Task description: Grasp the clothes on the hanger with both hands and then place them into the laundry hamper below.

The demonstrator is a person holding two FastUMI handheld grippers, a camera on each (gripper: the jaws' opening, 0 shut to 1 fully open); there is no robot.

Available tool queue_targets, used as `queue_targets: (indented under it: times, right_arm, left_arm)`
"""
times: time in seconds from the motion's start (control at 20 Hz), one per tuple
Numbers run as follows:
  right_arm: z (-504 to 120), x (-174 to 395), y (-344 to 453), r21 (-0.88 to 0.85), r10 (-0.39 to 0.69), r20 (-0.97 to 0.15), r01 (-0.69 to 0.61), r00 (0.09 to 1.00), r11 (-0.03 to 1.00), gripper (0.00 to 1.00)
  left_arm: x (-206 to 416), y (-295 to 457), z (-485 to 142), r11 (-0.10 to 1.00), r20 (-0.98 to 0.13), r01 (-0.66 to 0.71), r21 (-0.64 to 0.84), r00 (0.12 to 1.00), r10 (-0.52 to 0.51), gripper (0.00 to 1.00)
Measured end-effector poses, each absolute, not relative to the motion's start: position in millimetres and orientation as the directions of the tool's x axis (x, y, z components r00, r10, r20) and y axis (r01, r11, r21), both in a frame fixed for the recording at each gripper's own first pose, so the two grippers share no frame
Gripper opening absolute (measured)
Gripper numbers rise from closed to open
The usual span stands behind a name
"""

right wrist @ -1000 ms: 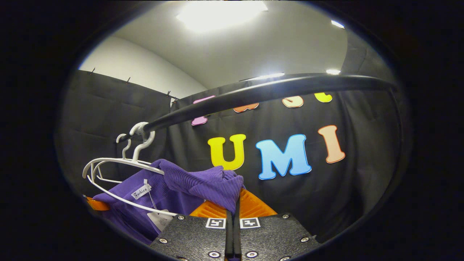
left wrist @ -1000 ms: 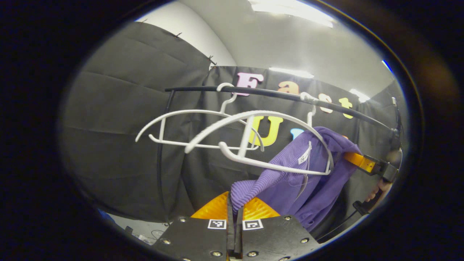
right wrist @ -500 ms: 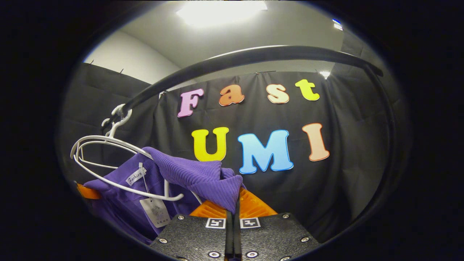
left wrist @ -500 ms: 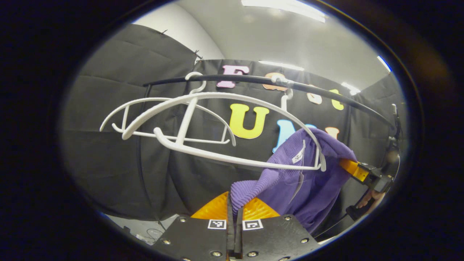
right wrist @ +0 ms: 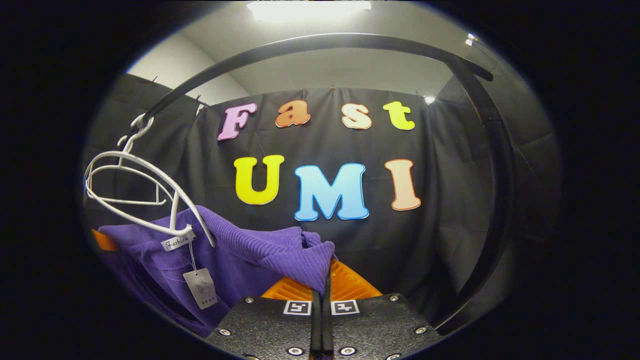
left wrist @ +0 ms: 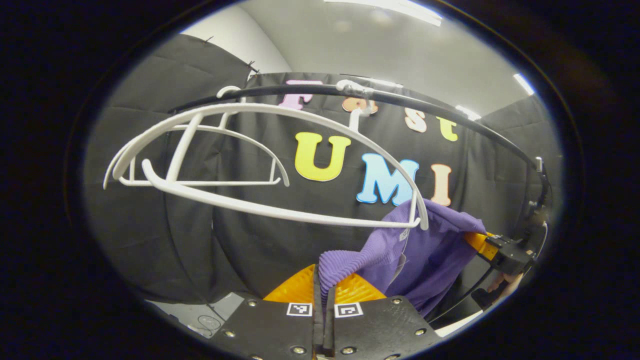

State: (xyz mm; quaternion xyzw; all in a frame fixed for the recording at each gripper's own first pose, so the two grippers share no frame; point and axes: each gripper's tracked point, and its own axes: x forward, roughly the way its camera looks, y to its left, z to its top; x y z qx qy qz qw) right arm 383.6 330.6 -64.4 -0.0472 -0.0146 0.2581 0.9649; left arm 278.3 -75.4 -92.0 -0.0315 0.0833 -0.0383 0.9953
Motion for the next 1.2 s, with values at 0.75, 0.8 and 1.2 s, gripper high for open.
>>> queue_targets:
  times: [0.75,0.8,1.2]
  right_arm:
    - [-109,237,264,-0.139,0.389,-0.207,-0.421,0.898,0.897,0.0]
    - [-106,225,265,-0.135,0.38,-0.206,-0.411,0.902,0.902,0.0]
    - [-127,105,270,-0.089,0.331,-0.263,-0.365,0.906,0.927,0.0]
  left_arm:
    - [162,-6,-126,0.967,-0.268,0.163,-0.197,0.94,-0.213,0.01]
    - [152,4,-124,0.969,-0.267,0.172,-0.176,0.939,-0.215,0.01]
    - [67,62,-175,0.946,-0.358,0.252,-0.205,0.88,-0.312,0.01]
